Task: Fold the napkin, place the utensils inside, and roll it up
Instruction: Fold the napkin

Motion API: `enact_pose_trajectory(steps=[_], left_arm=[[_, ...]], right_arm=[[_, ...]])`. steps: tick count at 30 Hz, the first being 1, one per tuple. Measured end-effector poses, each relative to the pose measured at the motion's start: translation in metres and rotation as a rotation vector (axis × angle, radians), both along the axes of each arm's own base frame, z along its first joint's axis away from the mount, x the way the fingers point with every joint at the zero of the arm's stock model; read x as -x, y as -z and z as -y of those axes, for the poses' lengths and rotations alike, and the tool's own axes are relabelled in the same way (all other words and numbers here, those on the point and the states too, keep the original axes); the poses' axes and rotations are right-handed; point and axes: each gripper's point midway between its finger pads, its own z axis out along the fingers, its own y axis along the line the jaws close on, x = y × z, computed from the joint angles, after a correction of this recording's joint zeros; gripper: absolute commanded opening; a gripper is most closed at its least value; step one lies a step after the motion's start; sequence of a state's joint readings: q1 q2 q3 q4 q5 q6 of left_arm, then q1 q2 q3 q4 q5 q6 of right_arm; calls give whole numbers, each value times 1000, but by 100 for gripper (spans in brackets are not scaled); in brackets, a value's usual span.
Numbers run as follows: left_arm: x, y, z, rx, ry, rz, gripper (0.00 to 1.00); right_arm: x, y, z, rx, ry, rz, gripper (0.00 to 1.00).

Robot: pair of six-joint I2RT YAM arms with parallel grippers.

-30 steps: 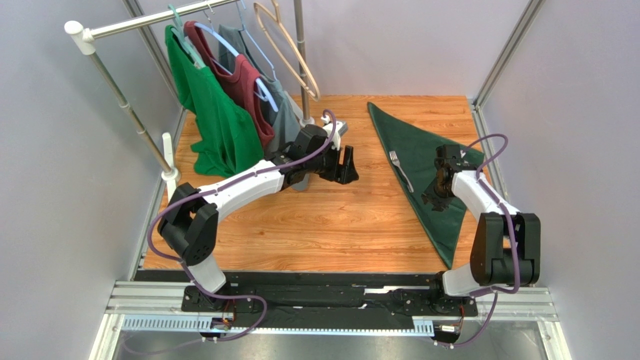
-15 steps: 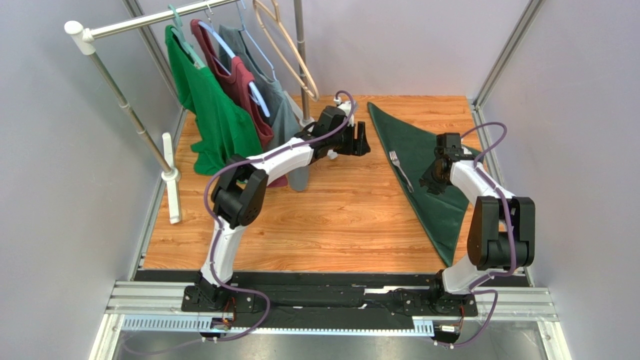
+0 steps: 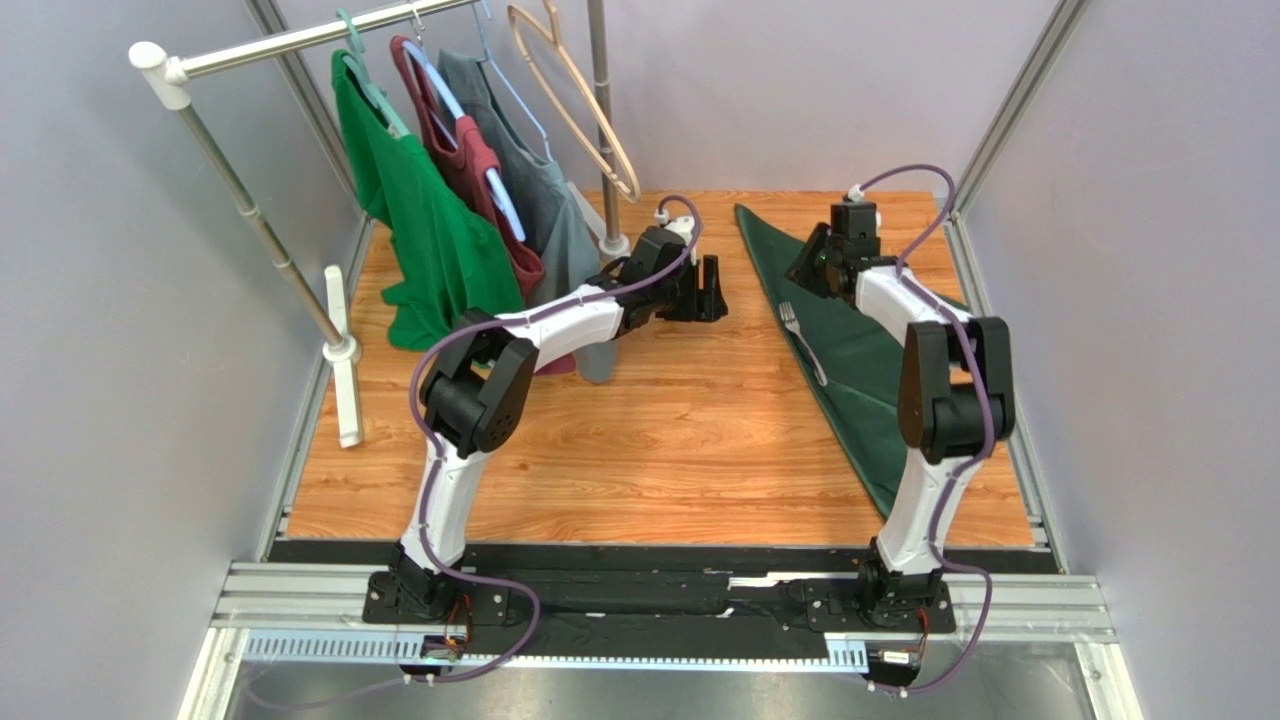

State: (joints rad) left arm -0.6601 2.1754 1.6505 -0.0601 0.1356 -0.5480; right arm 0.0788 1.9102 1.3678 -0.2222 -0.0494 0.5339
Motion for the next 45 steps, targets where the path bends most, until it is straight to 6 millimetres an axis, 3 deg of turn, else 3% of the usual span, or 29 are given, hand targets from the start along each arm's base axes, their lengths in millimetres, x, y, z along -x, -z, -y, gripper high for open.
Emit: enact_pose_trajectory(steps=[4, 8, 15, 27, 34, 41, 45], left_arm=[[6, 1, -6, -10, -2, -6, 72], [11, -6, -10, -11, 2, 3, 72], [13, -14, -13, -8, 10, 25, 72], [10, -15, -25, -19, 15, 34, 72], [7, -28, -32, -8, 5, 55, 72], [6, -29, -35, -8, -1, 55, 72], [5, -29, -37, -9, -5, 55, 73]], right_arm=[[-40, 16, -18, -62, -42, 49, 31], [-62, 30, -29, -99, -58, 68, 31], [-89, 36, -36, -113, -52, 86, 31], [-76, 62, -36, -108, -23, -28, 31], [-75, 63, -39, -120, -31, -44, 31], [-67, 65, -50, -155, -63, -52, 30], [-50, 66, -64, -179, -100, -62, 30]])
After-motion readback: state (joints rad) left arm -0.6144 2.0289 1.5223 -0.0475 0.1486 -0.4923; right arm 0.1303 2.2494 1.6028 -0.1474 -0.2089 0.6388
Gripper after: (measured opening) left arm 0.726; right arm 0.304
